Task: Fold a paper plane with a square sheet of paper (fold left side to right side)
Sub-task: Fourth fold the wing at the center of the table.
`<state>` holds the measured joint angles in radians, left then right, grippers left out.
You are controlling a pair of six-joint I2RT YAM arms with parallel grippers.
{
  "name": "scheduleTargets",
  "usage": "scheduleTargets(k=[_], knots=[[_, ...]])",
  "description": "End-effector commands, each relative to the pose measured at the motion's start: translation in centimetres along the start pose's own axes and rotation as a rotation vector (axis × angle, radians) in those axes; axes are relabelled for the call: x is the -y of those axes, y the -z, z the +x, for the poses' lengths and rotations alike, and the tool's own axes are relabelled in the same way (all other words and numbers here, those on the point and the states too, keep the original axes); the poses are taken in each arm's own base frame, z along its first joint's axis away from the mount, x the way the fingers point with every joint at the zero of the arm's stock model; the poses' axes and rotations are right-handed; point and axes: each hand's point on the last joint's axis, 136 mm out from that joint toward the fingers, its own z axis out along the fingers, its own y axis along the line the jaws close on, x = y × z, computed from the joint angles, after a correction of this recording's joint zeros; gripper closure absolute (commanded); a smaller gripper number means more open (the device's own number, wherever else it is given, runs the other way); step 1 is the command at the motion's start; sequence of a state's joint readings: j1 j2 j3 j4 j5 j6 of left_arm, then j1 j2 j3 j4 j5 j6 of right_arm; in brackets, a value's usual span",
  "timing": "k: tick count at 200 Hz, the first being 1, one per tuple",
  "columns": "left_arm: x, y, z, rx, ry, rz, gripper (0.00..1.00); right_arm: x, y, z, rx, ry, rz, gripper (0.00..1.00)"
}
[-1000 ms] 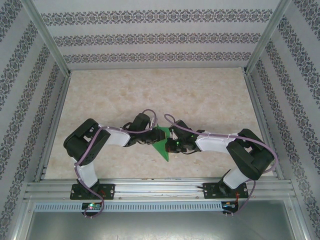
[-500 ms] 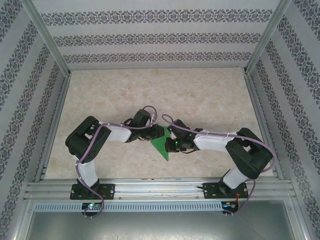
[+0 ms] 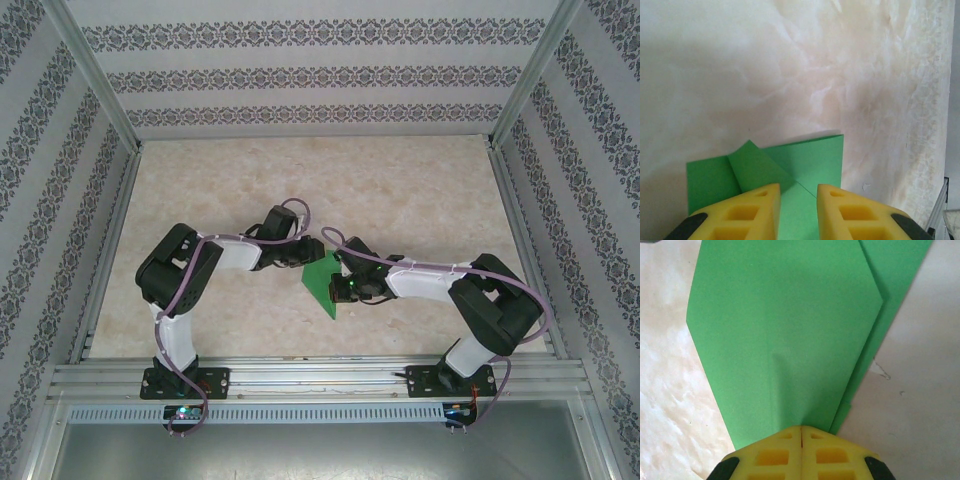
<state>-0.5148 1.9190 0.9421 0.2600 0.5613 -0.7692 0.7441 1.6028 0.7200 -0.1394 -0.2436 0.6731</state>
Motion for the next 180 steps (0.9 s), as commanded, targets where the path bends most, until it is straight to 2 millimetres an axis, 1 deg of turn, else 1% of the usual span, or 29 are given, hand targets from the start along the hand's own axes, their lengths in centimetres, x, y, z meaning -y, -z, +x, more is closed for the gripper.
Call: scheduleTargets(k=[1,34,78,94,117,133,151,165,180], knots=[[-3.0,0.3,-2.4,0.058,-0.009,-0.093,0.73,7.4,-0.8,6.5,-0.210,-0.037,0.280,1.00],[-3.5,0.4,-4.0,0.077,-0.003,-0.096,0.73,7.5,-0.9,6.7,-0.212,-0.039,0.282,1.00],[-4.1,0.5,-5.1,0.085,-0.002,-0.100,0.73,7.2,-0.8,6.4,-0.208,-0.043,0.261,1.00],[-3.5,1.3,-5.6,0.108,-0.015,-0.083,0.74,6.8,-0.5,5.8,-0.192,-0.040,0.228,1.00],[-1.8,3.8,-6.1,0.152,-0.076,-0.072,0.74,6.4,0.2,4.5,-0.163,-0.017,0.193,1.00],[-0.4,5.4,-5.7,0.171,-0.110,-0.051,0.75,6.2,0.7,3.8,-0.151,0.001,0.162,1.00],[1.1,6.7,-4.5,0.168,-0.136,-0.016,0.75,6.2,1.0,3.4,-0.152,0.017,0.139,1.00],[2.3,6.9,-3.1,0.150,-0.154,0.014,0.75,6.3,1.2,3.2,-0.156,0.026,0.129,1.00],[3.7,6.2,-1.2,0.112,-0.161,0.060,0.75,6.4,1.1,3.2,-0.160,0.025,0.126,1.00]])
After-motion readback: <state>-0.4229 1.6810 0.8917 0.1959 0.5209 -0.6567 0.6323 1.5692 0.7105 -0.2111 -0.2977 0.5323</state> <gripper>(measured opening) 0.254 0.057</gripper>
